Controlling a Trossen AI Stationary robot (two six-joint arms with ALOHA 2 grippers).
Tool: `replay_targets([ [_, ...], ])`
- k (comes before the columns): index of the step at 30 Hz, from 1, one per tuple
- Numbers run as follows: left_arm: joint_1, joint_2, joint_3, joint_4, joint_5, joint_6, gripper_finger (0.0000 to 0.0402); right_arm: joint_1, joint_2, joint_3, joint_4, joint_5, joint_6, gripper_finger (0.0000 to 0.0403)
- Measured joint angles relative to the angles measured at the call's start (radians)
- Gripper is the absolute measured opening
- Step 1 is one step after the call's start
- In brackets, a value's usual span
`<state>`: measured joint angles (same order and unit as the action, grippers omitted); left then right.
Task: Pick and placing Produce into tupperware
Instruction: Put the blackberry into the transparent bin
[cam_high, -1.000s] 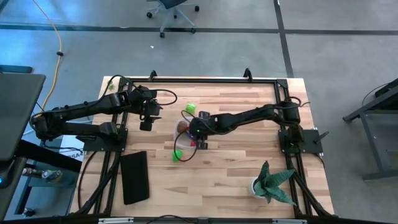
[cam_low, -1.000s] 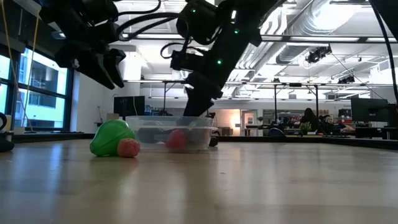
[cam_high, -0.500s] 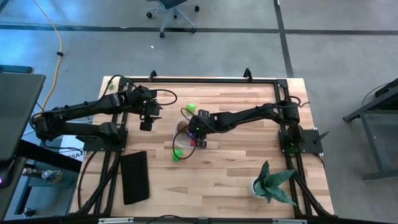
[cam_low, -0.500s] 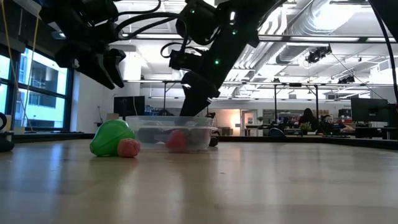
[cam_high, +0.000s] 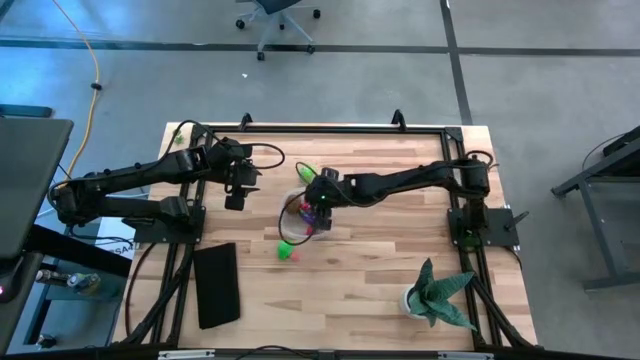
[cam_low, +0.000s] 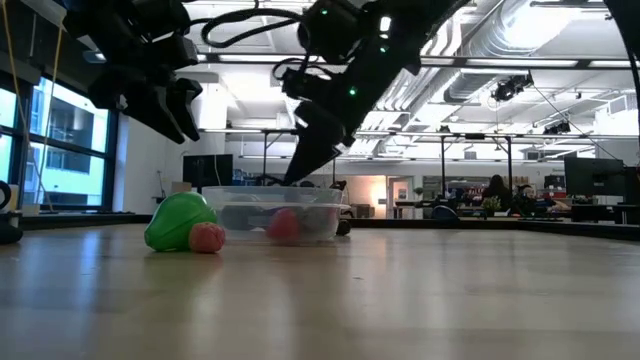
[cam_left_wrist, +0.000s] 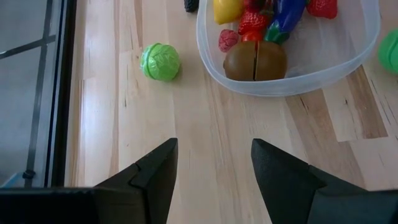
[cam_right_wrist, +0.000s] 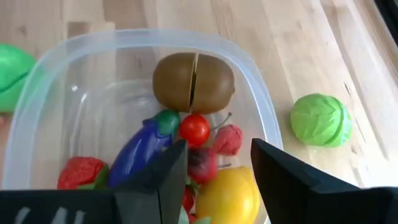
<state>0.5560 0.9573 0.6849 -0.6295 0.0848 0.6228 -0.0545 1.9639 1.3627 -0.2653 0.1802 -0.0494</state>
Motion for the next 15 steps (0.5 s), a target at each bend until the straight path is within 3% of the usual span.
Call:
replay_targets([
  [7, 0.000, 0.000, 0.000, 0.000, 0.000, 0.000, 0.0193, -0.019, -0.061, -0.121, 0.113, -0.069, 0.000, 0.0170],
  [15, 0.000, 0.000, 0.000, 0.000, 0.000, 0.000, 0.0193, -0.037, -0.109, -0.209, 0.193, -0.041, 0.021, 0.0170],
])
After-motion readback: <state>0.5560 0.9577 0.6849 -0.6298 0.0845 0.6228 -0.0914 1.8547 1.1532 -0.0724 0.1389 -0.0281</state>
